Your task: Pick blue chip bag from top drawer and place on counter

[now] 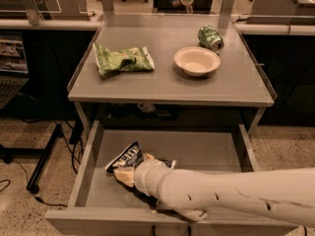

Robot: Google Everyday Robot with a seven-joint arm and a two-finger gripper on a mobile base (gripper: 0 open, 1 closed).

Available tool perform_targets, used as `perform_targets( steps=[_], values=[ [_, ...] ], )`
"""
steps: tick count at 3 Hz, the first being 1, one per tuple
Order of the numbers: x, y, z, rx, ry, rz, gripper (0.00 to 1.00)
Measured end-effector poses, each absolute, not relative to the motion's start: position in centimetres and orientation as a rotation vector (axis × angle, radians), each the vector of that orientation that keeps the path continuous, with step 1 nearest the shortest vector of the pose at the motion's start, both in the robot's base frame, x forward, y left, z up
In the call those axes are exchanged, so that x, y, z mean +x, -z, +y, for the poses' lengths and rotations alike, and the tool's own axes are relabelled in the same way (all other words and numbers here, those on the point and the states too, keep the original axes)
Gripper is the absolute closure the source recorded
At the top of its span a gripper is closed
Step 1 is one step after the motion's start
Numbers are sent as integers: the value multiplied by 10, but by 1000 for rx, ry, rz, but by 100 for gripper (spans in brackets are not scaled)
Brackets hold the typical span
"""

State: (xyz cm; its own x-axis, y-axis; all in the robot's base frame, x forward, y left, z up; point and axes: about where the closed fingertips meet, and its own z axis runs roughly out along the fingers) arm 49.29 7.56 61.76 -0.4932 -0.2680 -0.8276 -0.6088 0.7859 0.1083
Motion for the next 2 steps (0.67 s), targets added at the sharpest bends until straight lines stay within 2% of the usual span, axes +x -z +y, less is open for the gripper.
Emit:
perform_targets(
  steps=[2],
  values=[
    [493, -618, 76, -650, -493, 2098, 86]
  ],
)
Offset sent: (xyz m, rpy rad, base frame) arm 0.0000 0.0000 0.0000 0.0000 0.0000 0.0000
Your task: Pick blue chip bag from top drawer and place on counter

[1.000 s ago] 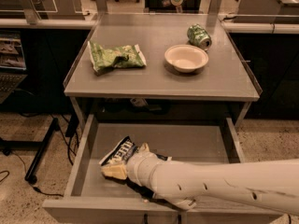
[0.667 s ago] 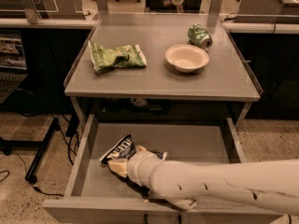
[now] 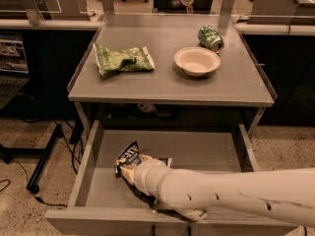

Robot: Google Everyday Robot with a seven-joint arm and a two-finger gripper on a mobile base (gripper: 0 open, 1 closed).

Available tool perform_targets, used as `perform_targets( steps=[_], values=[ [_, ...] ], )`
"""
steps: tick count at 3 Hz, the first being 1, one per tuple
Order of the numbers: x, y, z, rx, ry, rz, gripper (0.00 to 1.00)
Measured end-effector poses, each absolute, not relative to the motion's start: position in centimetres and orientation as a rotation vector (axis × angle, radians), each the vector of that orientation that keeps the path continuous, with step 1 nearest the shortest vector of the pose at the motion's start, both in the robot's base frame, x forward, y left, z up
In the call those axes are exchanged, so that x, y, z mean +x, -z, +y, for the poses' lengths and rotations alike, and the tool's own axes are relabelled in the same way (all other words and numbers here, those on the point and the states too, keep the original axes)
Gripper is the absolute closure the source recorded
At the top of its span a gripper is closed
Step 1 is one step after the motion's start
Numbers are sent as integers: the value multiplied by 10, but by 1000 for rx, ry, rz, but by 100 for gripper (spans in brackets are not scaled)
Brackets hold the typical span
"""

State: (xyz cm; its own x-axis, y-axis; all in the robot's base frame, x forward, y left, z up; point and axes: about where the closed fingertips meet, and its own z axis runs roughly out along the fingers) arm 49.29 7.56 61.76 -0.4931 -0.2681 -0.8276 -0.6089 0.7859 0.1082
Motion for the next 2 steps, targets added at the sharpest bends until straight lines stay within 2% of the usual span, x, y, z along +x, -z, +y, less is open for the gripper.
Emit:
perform_targets(
  steps=[1, 2],
  values=[
    [490, -628, 83, -665, -526, 2075, 100],
    [472, -658, 91, -690, -565, 2034, 100]
  ],
)
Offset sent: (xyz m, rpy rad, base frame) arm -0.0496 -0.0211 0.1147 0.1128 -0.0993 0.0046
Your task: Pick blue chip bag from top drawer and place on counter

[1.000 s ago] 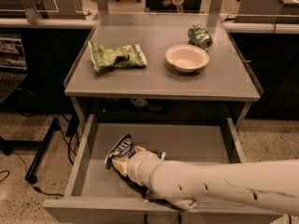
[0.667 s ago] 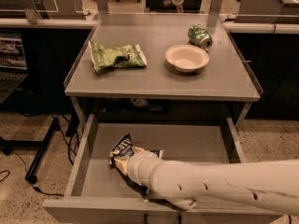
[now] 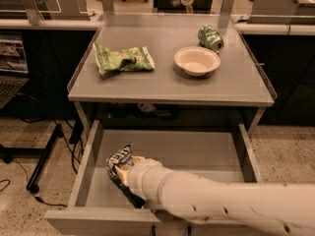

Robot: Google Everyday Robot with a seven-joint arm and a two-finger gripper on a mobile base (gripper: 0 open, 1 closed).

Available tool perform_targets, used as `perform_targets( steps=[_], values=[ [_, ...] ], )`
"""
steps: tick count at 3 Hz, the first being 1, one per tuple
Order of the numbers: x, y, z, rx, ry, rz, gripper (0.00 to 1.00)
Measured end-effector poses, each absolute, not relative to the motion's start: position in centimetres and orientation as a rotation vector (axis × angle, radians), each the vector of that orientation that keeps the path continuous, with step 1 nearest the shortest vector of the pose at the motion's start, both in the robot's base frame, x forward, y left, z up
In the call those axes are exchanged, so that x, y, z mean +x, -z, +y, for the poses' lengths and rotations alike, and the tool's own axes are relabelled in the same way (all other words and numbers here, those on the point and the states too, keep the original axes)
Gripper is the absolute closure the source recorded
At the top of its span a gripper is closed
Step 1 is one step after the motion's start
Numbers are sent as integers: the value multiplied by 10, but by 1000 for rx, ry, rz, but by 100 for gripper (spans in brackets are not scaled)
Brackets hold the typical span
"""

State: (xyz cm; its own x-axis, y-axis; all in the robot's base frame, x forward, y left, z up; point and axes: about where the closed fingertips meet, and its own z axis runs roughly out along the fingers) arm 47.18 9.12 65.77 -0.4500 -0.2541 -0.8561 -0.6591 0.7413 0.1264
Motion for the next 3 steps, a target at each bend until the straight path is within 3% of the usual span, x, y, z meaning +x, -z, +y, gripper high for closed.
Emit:
perform_targets(
  steps=[2, 3],
  values=[
    [400, -813, 156, -850, -547, 1765, 100],
    [400, -813, 156, -850, -547, 1765, 100]
  ],
)
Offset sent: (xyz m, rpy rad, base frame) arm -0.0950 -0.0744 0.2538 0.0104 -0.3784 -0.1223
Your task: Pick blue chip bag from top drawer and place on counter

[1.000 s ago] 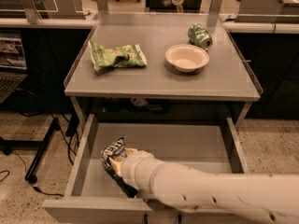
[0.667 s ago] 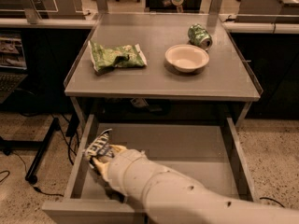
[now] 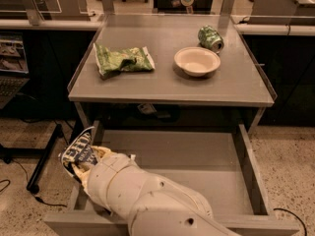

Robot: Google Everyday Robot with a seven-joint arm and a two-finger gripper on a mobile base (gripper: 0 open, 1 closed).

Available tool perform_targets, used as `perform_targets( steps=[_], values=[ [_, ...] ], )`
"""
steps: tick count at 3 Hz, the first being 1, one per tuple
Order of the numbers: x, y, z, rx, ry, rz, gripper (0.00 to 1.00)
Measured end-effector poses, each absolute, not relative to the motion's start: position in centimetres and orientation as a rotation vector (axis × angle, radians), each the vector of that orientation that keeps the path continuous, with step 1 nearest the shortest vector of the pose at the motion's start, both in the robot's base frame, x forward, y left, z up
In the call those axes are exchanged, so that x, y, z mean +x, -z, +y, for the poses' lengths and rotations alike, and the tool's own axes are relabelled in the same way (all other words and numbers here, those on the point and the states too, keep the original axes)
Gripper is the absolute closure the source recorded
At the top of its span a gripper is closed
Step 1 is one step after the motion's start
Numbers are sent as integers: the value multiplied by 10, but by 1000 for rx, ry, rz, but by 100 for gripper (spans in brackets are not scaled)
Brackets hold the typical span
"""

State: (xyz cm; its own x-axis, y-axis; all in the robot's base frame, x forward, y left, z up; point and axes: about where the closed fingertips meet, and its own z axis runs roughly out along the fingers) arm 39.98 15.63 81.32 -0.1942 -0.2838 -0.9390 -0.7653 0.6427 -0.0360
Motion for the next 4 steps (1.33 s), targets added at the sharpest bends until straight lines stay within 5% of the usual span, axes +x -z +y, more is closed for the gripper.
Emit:
perform_targets(
  steps=[4],
  values=[
    [444, -940, 53, -1068, -361, 1666, 100]
  ],
)
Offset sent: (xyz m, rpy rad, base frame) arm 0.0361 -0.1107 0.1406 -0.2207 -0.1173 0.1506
